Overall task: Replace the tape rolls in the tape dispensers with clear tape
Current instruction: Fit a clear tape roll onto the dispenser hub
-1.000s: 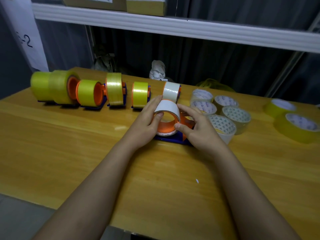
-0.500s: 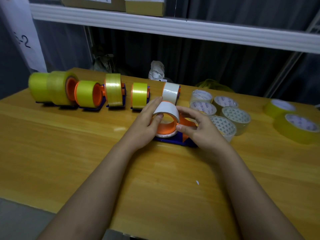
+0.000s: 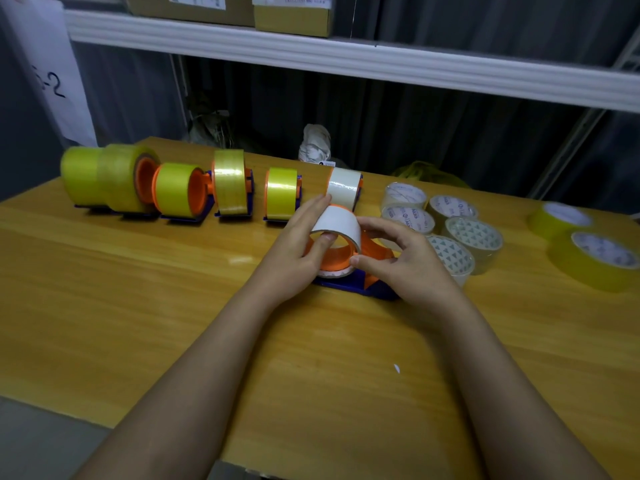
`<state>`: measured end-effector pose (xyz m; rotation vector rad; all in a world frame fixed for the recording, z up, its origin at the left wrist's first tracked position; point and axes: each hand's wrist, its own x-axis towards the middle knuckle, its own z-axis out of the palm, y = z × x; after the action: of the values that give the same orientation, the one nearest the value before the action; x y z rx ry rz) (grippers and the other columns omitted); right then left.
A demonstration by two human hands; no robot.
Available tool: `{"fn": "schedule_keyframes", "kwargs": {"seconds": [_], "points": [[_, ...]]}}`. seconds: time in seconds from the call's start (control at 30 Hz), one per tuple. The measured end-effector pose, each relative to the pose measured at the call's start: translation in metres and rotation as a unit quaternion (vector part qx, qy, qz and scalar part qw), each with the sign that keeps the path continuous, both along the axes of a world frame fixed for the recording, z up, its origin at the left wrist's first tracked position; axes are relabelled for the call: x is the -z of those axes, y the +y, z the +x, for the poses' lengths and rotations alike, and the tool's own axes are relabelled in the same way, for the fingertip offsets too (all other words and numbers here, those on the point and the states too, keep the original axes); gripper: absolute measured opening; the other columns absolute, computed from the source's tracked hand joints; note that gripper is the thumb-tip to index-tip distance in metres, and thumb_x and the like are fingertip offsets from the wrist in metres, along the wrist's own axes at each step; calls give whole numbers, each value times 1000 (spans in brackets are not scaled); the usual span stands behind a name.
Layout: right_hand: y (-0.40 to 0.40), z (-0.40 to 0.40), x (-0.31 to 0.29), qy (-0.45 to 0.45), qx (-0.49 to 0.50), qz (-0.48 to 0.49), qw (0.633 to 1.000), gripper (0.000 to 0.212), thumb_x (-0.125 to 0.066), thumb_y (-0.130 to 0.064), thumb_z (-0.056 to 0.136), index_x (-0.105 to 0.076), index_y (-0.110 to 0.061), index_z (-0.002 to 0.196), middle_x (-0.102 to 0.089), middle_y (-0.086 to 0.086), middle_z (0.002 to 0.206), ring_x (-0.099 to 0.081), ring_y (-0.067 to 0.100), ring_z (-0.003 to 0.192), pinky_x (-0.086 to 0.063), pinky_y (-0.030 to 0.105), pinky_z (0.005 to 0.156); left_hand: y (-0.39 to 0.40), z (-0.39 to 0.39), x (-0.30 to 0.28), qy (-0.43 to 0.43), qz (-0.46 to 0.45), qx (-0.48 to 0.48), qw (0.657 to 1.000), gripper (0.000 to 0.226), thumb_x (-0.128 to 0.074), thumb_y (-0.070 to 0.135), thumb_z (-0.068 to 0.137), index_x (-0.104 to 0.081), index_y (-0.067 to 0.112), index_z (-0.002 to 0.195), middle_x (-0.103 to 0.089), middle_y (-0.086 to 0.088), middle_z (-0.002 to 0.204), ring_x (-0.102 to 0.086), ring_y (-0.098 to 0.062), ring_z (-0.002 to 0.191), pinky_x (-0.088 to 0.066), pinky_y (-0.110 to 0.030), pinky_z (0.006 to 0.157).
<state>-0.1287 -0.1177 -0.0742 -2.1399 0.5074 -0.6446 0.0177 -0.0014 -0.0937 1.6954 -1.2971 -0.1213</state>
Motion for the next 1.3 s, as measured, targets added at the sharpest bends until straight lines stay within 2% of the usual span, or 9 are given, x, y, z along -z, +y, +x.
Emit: {"fn": "schedule_keyframes", "kwargs": {"seconds": [0.2, 0.27, 0.47, 0.57, 0.7, 0.83, 0.9, 1.07, 1.3], "points": [[1, 0, -1, -12, -5, -9, 1000, 52, -78, -21, 76, -55, -36, 121, -55, -16, 121, -47, -8, 112, -49, 39, 98, 0, 1, 0, -13, -6, -6, 1000, 54, -49, 16, 98, -28, 22, 148, -26, 6, 155, -17, 6, 136, -13, 5, 100], [1, 0, -1, -16, -9, -8, 1000, 50, -78, -20, 76, -56, -34, 119, -55, -15, 120, -48, -5, 114, -51, 37, 96, 0, 1, 0, -12, -4, -5, 1000, 54, -48, 15, 98, -29, 23, 147, -26, 6, 155, -17, 3, 139, -13, 5, 100], [-2, 2, 3, -25, -15, 7, 1000, 49, -79, -16, 76, -58, -29, 119, -55, -6, 121, -50, 4, 117, -55, 24, 78, -1, 3, 1, -9, -6, -3, 1000, 53, -49, 14, 98, -31, 26, 147, -27, 7, 155, -17, 0, 142, -14, 2, 102], [-2, 3, 4, -27, -13, 8, 1000, 49, -79, -16, 77, -57, -32, 117, -54, -7, 119, -55, 8, 106, -53, 20, 72, -1, 2, 2, -11, -8, -7, 1000, 53, -48, 13, 98, -32, 26, 146, -27, 7, 155, -17, -1, 142, -15, -2, 104], [-4, 4, 6, -24, -6, -4, 1000, 49, -79, -19, 76, -55, -33, 117, -53, -10, 118, -53, 5, 107, -50, 28, 81, -1, 1, 2, -21, -14, -13, 1000, 51, -48, 11, 98, -34, 24, 145, -29, 6, 154, -20, -3, 142, -16, -1, 103], [-5, 7, 9, -18, -1, -4, 1000, 50, -80, -22, 76, -56, -29, 119, -54, -11, 118, -51, 1, 83, -45, 29, 79, -1, 2, 2, -30, -21, -14, 999, 50, -47, 8, 97, -37, 23, 144, -30, 4, 154, -23, -5, 141, -17, 2, 101], [-5, 9, 9, -18, 2, -5, 1000, 49, -80, -22, 75, -56, -29, 118, -54, -11, 117, -51, 1, 80, -48, 33, 80, 0, 3, 2, -35, -27, -13, 999, 50, -47, 5, 96, -39, 22, 143, -31, 3, 153, -24, -6, 142, -18, 1, 102], [-3, 10, 10, -19, 15, -17, 1000, 50, -80, -26, 72, -56, -30, 116, -54, -12, 114, -55, 11, 108, -52, 48, 88, -1, 2, 2, -36, -40, -12, 999, 51, -45, -2, 94, -42, 20, 140, -33, 0, 152, -27, -9, 141, -22, -3, 104], [-1, 11, 8, -25, 28, -30, 999, 48, -79, -25, 71, -56, -30, 114, -54, -12, 114, -50, 4, 110, -52, 47, 87, -1, 3, 2, -45, -49, -30, 997, 51, -44, -5, 92, -46, 19, 137, -38, -1, 149, -32, -10, 138, -24, -2, 102]]}}
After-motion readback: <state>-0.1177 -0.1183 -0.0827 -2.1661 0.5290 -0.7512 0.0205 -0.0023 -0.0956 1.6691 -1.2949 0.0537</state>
